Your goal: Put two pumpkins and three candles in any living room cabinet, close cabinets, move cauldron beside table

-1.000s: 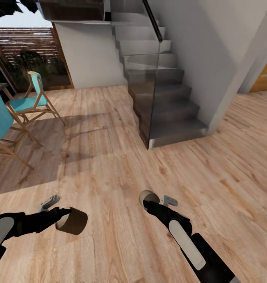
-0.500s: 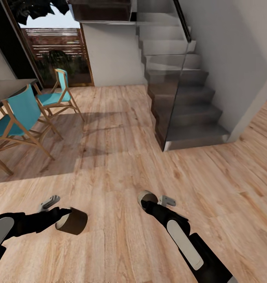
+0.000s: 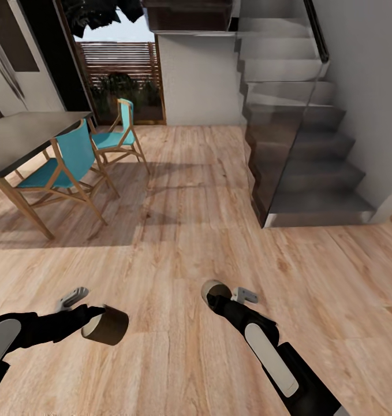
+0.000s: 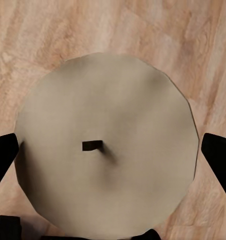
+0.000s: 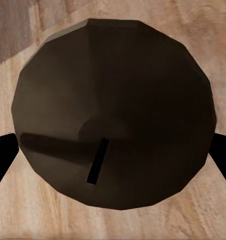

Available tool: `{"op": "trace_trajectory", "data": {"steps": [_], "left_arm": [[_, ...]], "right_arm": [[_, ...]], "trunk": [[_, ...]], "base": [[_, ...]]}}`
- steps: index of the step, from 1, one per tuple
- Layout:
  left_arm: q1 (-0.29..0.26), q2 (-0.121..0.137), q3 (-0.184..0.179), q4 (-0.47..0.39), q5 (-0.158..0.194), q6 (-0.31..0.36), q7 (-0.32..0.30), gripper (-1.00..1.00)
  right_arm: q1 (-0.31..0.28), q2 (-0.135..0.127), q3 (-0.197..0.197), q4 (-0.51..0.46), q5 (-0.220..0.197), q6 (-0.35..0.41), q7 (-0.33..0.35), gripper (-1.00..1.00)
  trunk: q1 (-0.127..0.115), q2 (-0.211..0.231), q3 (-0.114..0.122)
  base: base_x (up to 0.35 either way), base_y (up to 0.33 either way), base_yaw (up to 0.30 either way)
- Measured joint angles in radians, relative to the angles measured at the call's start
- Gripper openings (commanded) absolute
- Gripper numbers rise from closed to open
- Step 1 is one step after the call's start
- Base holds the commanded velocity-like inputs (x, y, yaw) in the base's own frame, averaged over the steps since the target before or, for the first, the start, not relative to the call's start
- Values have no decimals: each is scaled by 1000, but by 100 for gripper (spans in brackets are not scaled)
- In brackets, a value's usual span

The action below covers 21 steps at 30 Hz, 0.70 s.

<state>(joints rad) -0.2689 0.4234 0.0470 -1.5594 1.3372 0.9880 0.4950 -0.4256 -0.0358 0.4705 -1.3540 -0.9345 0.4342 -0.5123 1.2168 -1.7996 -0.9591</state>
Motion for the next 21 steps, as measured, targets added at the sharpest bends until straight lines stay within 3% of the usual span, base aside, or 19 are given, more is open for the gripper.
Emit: {"op": "trace_trajectory", "data": {"steps": [21], "left_arm": [[0, 0, -1, 0, 0, 0, 1, -100]], "right_arm": [[0, 0, 0, 0, 0, 0, -1, -100]], "trunk": [[0, 0, 0]], "base": [[0, 0, 288]]}}
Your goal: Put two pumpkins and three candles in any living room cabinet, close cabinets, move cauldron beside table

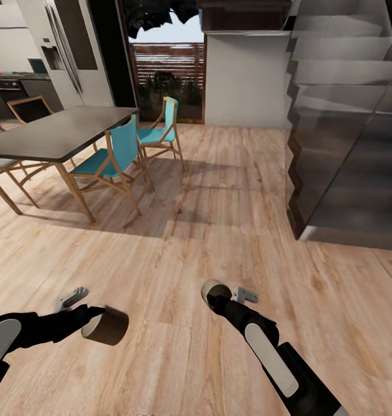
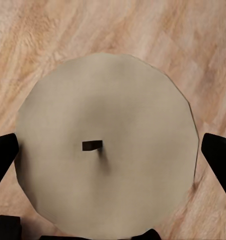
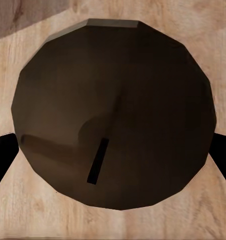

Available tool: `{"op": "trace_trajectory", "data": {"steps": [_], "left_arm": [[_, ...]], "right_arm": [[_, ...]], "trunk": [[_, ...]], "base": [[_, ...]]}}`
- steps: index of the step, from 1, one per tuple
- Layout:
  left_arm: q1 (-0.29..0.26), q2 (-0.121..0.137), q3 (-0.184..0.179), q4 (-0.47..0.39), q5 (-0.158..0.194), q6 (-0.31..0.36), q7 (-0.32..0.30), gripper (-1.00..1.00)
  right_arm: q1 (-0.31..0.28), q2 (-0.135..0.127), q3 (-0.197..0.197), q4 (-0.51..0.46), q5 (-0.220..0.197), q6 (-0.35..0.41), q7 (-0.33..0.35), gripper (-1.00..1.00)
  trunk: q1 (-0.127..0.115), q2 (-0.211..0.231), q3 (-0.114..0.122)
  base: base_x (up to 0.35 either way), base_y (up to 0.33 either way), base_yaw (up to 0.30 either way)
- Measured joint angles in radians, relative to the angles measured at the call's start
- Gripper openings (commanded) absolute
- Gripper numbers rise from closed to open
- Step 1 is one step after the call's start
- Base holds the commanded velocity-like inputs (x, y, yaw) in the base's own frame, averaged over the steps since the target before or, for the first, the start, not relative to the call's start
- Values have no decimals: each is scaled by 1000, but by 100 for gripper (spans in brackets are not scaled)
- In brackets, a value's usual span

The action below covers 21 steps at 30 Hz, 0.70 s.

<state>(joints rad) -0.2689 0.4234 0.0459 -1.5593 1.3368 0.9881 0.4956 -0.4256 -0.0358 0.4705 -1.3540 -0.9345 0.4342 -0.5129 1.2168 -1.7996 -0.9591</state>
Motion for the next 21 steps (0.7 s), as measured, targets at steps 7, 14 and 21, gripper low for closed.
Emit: {"op": "trace_trajectory", "data": {"steps": [7, 14, 21], "left_arm": [[0, 0, 0, 0, 0, 0, 0, -100], [0, 0, 0, 0, 0, 0, 0, -100], [0, 0, -1, 0, 0, 0, 0, -100]], "right_arm": [[0, 0, 0, 0, 0, 0, 0, -100], [0, 0, 0, 0, 0, 0, 0, -100], [0, 0, 0, 0, 0, 0, 1, -100]], "trunk": [[0, 0, 0], [0, 0, 0], [0, 0, 0]], "base": [[0, 0, 288], [0, 0, 287], [0, 0, 288]]}}
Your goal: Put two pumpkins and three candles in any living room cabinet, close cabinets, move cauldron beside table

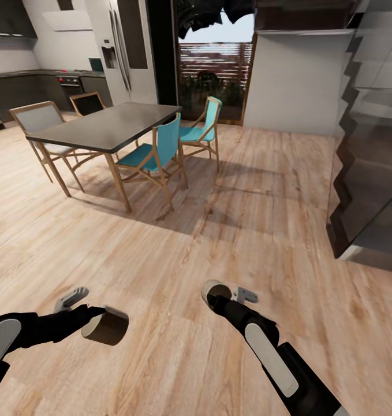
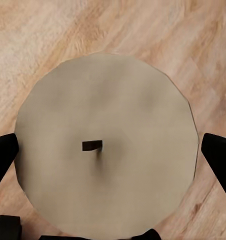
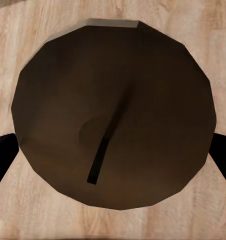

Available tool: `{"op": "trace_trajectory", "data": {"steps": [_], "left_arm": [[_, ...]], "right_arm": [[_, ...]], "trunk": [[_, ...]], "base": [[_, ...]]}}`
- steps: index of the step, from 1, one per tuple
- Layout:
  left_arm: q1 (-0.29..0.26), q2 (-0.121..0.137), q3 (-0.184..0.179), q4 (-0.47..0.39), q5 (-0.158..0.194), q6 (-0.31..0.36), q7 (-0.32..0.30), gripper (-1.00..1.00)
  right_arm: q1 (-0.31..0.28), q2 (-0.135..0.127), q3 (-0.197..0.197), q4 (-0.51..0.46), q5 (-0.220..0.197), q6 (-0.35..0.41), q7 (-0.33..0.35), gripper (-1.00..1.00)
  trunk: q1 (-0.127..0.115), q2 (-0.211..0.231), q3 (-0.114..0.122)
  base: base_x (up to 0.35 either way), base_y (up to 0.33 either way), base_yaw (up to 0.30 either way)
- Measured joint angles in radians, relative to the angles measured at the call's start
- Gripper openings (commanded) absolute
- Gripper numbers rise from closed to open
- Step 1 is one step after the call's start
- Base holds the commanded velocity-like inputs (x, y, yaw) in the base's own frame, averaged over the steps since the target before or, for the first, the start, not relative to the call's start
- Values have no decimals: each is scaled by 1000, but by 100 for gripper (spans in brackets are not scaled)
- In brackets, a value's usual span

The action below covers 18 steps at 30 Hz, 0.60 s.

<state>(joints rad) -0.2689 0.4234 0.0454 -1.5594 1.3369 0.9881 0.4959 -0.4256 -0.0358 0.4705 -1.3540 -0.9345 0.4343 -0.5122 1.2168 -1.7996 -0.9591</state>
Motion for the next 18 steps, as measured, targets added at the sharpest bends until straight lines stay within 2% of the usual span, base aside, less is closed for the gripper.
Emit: {"op": "trace_trajectory", "data": {"steps": [18], "left_arm": [[0, 0, -1, 0, 0, 0, 0, -100]], "right_arm": [[0, 0, 0, 0, 0, 0, 0, -100]], "trunk": [[0, 0, 0]], "base": [[0, 0, 288]]}}
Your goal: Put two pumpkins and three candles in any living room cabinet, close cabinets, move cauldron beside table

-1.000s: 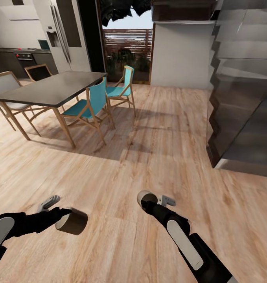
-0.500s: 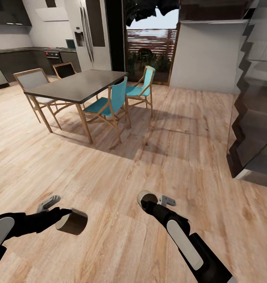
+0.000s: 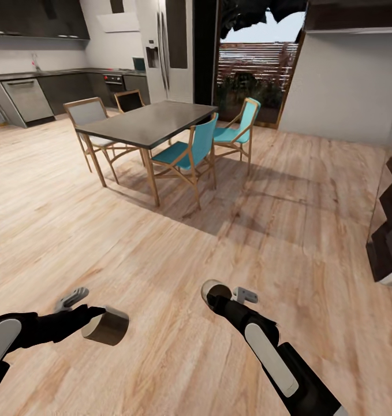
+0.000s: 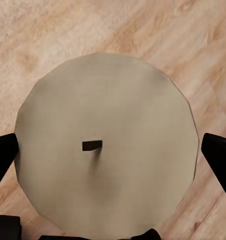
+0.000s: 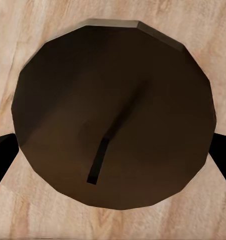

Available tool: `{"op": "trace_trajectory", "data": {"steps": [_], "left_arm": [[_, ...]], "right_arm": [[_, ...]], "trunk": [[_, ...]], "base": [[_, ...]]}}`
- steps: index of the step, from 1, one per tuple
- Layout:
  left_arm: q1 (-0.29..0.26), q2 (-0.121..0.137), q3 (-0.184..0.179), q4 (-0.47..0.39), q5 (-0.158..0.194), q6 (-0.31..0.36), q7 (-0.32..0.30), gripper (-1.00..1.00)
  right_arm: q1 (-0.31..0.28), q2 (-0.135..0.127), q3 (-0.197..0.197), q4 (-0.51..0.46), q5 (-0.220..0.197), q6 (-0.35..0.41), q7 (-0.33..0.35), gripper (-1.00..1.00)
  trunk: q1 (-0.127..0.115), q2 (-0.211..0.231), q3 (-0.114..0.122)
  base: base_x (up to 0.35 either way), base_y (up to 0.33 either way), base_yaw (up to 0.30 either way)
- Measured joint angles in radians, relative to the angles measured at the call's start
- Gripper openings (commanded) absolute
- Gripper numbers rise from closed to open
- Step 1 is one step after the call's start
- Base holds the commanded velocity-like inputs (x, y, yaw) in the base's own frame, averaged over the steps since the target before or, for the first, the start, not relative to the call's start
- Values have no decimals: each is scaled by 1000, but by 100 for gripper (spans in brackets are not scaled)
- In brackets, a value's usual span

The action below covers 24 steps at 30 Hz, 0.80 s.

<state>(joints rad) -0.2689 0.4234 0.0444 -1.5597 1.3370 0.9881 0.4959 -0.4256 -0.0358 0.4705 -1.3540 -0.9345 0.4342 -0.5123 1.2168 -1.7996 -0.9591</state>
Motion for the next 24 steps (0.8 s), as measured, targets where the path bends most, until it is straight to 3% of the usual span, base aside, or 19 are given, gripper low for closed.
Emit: {"op": "trace_trajectory", "data": {"steps": [24], "left_arm": [[0, 0, 0, -1, 0, 0, -2, -100]], "right_arm": [[0, 1, 0, 0, 0, 0, 0, -100]], "trunk": [[0, 0, 0]], "base": [[0, 0, 287]]}}
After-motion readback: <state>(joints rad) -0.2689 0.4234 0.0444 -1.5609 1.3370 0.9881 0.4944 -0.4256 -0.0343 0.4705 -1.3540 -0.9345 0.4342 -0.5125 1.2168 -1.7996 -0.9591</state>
